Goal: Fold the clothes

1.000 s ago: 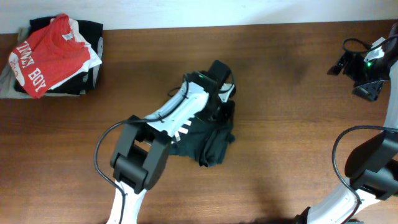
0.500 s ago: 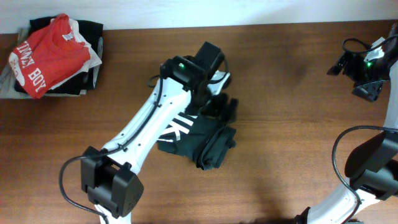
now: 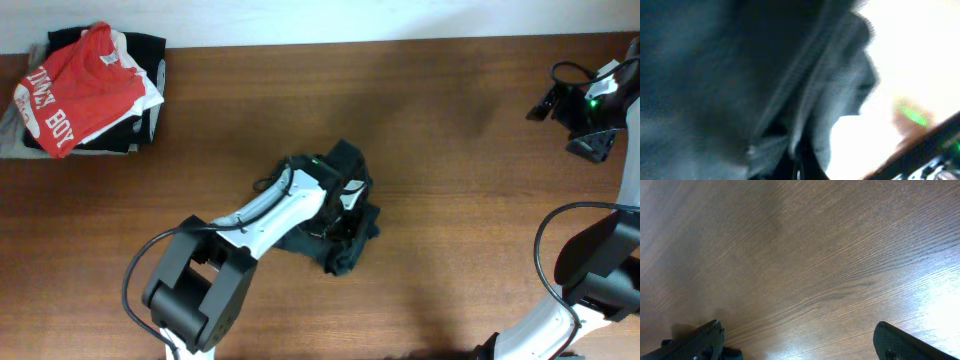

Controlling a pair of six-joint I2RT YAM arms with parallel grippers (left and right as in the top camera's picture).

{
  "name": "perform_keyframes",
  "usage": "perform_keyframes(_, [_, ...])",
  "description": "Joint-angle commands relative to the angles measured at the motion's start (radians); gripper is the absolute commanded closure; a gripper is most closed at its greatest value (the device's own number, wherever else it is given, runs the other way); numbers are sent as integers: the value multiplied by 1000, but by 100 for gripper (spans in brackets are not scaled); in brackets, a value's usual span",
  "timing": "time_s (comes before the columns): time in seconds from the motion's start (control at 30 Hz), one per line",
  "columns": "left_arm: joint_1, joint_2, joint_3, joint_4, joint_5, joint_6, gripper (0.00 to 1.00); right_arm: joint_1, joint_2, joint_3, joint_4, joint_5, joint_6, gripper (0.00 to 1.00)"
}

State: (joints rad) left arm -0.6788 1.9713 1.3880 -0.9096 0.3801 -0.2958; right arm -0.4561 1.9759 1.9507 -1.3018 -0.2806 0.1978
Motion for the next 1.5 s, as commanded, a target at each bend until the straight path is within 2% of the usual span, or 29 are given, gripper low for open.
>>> perform_keyframes(0.0, [-75, 0, -6, 45, 69, -65, 100, -3, -9, 11, 0, 5, -10, 1])
perform_keyframes(0.03, [-90, 0, -6, 54, 69, -71, 99, -3, -9, 11, 0, 5, -10, 1])
perform_keyframes(0.07, [-98, 0, -5, 58, 68, -71, 93, -3, -9, 11, 0, 5, -10, 1])
perform_keyframes(0.1, [-97, 0, -5, 58, 69, -71, 79, -3, -9, 11, 0, 5, -10, 1])
perform_keyframes(0.13, [-97, -1, -2, 58, 69, -71, 60, -3, -9, 11, 0, 5, -11, 1])
perform_keyframes(0.17, [-97, -1, 8, 53, 70, -70, 49, -3, -9, 11, 0, 5, -10, 1])
perform_keyframes(0.27, [-97, -5, 172, -79, 42, 16, 44, -3, -9, 11, 0, 5, -10, 1])
perform_keyframes(0.37, [-75, -5, 410, -317, -165, 22, 41, -3, -9, 11, 0, 5, -10, 1])
perform_keyframes(0.43, [-38, -5, 500, -422, -267, 21, 41, -3, -9, 11, 0, 5, -10, 1])
perform_keyframes(0.47, [5, -5, 510, -465, -304, 21, 34, -3, -9, 11, 0, 5, -11, 1])
perform_keyframes(0.5, [65, 0, 504, -503, -307, 21, 34, -3, -9, 11, 0, 5, -10, 1])
perform_keyframes(0.53, [117, 0, 488, -524, -307, 21, 39, -3, -9, 11, 0, 5, -10, 1])
perform_keyframes(0.6, [211, 0, 401, -511, -299, 21, 58, -3, -9, 11, 0, 5, -10, 1])
perform_keyframes(0.7, [232, 0, 190, -362, -261, 21, 80, -3, -9, 11, 0, 5, -10, 1])
perform_keyframes(0.8, [214, 0, 4, -198, -59, 21, 92, -3, -9, 11, 0, 5, -10, 1])
perform_keyframes(0.87, [179, 0, -47, -190, 22, 21, 93, -3, -9, 11, 0, 5, -10, 1])
perform_keyframes(1.03, [18, 0, -68, -167, 24, -6, 91, -3, -9, 11, 0, 5, -10, 1])
perform_keyframes(1.07, [-16, 0, -68, -125, 24, -7, 87, -3, -9, 11, 0, 5, -10, 1])
perform_keyframes(1.13, [-55, 0, -66, -93, 24, -5, 96, -3, -9, 11, 0, 5, -11, 1])
perform_keyframes(1.17, [-63, -1, -62, -94, 24, -1, 99, -3, -9, 11, 0, 5, -10, 1])
perform_keyframes(1.23, [-74, -8, -11, -134, 62, 100, 100, -3, -9, 11, 0, 5, -10, 1])
perform_keyframes(1.37, [-58, -74, 110, -180, 17, 177, 99, -3, -9, 11, 0, 5, -11, 1])
perform_keyframes(1.4, [-43, -84, 124, -185, -51, 155, 94, -3, -9, 11, 0, 5, -10, 1])
perform_keyframes(1.47, [16, -81, 118, -201, -145, 90, 92, -3, -9, 11, 0, 5, -10, 1])
